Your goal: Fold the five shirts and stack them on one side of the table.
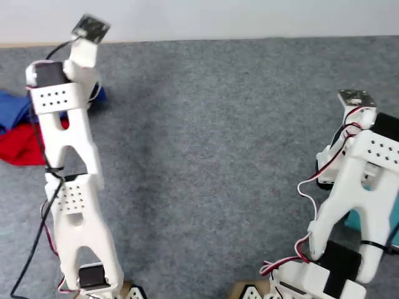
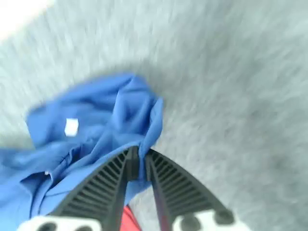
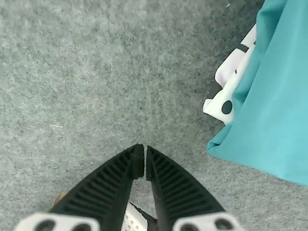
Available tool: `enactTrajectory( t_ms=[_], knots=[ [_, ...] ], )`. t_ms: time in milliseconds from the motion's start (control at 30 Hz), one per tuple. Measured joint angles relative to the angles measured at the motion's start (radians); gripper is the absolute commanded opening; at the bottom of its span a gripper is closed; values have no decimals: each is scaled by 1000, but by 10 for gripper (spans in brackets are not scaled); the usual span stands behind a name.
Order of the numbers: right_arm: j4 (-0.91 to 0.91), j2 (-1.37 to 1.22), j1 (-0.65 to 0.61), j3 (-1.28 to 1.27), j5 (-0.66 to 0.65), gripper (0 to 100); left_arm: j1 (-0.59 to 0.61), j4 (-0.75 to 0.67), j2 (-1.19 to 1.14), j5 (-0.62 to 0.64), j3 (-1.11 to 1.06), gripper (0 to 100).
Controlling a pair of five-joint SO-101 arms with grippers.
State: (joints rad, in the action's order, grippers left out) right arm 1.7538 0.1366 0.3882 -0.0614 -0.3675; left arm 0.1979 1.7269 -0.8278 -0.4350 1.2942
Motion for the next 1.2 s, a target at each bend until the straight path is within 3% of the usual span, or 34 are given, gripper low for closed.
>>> enactTrajectory(
  t_ms=[500, 600, 733, 900, 1200],
  knots=[
    [0, 0, 0, 0, 0, 14, -522, 6, 571, 147, -245, 2],
    [0, 0, 0, 0, 0, 14, -572, 8, 681, 155, -278, 2],
    [0, 0, -3, 0, 0, 14, -542, 8, 821, 158, -370, 2],
    [0, 0, -64, 0, 0, 14, -400, 8, 939, 157, -654, 2],
    [0, 0, -310, 0, 0, 14, -98, -3, 1115, 26, -1255, 2]
  ],
)
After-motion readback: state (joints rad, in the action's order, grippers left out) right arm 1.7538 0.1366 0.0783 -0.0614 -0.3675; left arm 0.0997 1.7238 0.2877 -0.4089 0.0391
